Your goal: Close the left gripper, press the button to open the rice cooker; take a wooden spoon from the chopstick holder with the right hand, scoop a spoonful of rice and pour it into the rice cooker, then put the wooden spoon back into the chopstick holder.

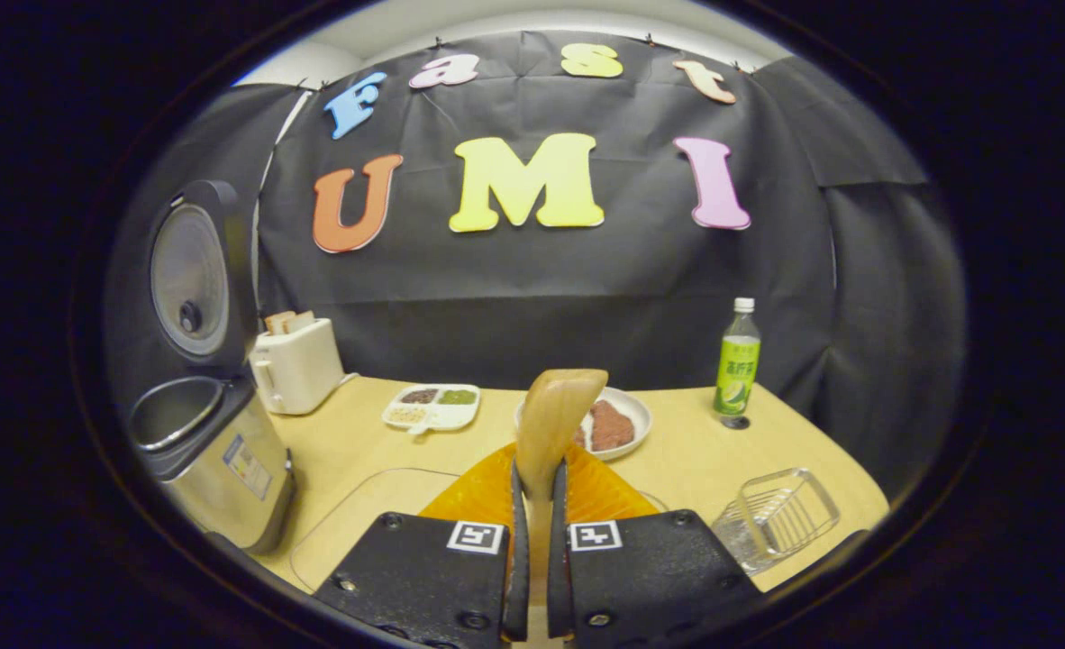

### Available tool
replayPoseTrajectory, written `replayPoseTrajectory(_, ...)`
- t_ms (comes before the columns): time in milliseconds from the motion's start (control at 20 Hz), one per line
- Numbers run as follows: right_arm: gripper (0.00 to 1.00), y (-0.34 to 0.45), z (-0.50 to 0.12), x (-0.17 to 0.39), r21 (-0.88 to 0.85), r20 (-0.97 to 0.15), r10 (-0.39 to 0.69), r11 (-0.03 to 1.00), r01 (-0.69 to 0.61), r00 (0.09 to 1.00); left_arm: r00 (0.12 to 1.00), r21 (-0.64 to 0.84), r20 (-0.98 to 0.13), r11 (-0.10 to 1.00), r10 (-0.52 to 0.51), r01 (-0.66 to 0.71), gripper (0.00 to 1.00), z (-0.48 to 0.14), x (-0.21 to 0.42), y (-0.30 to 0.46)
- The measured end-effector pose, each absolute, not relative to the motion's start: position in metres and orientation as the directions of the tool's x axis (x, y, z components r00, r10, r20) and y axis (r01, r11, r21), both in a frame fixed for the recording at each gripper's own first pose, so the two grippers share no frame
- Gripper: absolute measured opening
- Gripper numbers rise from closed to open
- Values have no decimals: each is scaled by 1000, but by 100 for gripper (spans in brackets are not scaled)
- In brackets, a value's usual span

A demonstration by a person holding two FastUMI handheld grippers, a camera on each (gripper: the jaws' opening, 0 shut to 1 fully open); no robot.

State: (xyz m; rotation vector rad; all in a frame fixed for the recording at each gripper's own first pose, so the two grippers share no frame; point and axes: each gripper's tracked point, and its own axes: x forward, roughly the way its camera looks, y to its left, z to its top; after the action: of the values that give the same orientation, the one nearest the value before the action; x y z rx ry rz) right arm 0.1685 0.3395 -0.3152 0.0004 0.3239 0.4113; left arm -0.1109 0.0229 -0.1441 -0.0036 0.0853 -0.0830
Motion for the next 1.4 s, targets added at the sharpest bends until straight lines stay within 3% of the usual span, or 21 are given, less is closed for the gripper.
replayPoseTrajectory(400,13,372,-319,135,295,-356,589,808,-511,726,993,-16,-78,996,-91,90,95,-141,-112,23)
replayPoseTrajectory(750,13,364,-324,133,640,-419,677,693,-332,605,992,-24,-96,997,-78,76,95,-147,-110,25)
replayPoseTrajectory(1050,13,327,-325,146,830,-403,682,553,-70,610,992,-5,-80,995,-96,96,95,-142,-113,19)
replayPoseTrajectory(1400,13,279,-303,161,936,-270,656,351,32,705,991,20,-77,993,-112,114,95,-143,-112,6)
